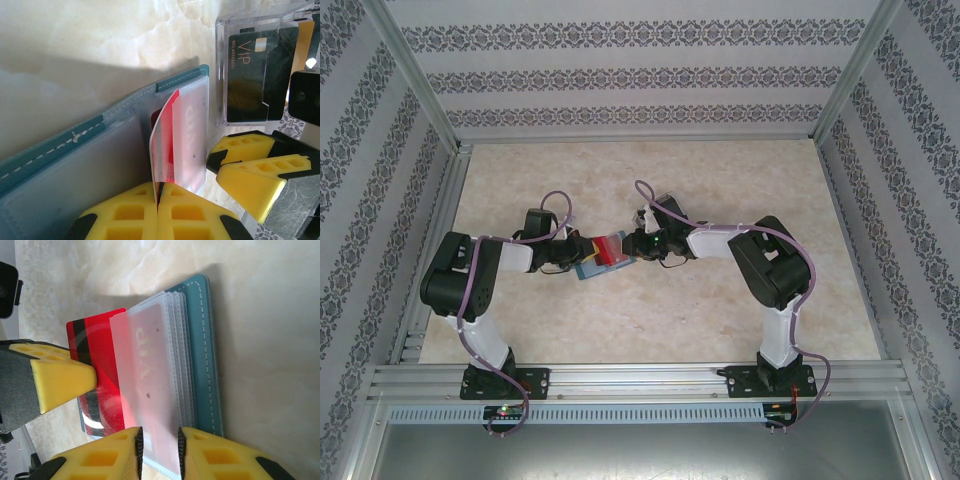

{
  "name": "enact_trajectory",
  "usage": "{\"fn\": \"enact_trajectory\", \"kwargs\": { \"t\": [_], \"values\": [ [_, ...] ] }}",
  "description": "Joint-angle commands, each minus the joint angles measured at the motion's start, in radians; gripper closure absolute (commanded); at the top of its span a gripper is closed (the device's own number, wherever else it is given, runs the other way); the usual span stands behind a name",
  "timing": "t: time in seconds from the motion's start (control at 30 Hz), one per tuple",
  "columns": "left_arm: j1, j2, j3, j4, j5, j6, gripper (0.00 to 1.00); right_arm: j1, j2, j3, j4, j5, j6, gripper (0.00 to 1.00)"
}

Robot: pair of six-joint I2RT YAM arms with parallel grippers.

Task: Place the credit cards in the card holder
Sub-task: Insert the credit card into the card slot.

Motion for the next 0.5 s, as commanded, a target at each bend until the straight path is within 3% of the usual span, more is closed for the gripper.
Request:
{"fn": "enact_trajectory", "kwargs": {
  "t": [0.0, 0.47],
  "values": [
    [-0.007, 0.042, -0.010, 0.002, -0.024, -0.018, 1.00, 0.007, 0.029, 0.019, -0.018, -0.012, -0.025, 0.71],
    [-0.017, 0.022, -0.021, -0.053, -0.019, -0.020, 1.00, 0.006, 0.027, 0.030, -0.030, -0.013, -0.031, 0.71]
  ]
}}
